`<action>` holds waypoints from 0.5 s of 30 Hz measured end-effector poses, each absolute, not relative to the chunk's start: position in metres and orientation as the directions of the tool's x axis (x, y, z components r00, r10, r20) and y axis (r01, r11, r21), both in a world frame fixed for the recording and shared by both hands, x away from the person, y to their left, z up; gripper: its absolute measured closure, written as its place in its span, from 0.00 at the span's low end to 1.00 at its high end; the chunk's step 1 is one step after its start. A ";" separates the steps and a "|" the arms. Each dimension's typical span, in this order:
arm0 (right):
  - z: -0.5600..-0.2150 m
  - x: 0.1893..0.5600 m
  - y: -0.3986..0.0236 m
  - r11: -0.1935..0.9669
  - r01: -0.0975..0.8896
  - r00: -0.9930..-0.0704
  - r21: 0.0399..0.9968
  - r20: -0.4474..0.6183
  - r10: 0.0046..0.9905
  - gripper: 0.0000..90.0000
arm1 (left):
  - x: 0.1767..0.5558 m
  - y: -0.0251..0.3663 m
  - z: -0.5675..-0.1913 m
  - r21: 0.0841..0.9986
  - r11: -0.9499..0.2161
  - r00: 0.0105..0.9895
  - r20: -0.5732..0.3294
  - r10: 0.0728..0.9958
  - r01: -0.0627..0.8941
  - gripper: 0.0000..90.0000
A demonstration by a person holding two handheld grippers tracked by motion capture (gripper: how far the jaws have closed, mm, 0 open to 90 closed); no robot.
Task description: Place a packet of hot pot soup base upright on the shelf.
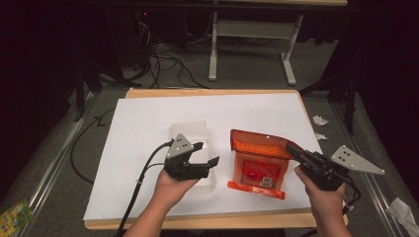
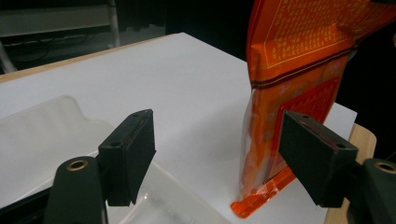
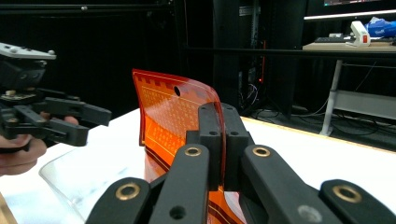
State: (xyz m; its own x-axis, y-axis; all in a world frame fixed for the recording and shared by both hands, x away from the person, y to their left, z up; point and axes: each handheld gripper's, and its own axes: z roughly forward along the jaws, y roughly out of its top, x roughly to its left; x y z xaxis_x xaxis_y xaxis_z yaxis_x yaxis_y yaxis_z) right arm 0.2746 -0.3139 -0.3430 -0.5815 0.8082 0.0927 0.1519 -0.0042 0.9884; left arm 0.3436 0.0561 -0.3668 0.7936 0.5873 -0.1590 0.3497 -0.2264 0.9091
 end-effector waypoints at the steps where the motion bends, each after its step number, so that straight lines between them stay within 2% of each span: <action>1: -0.343 0.275 -0.314 -0.004 0.152 -0.582 0.988 0.093 0.808 1.00 | 0.345 0.052 -0.366 0.909 -0.230 0.798 -0.158 0.581 0.348 0.31; 11: -0.344 0.274 -0.315 -0.014 0.153 -0.582 0.988 0.102 0.807 1.00 | 0.360 0.010 -0.363 0.902 -0.251 0.831 -0.176 0.527 0.350 0.32; 15: -0.345 0.275 -0.315 -0.017 0.153 -0.582 0.988 0.104 0.806 1.00 | 0.365 -0.002 -0.363 0.905 -0.220 0.835 -0.211 0.508 0.363 0.35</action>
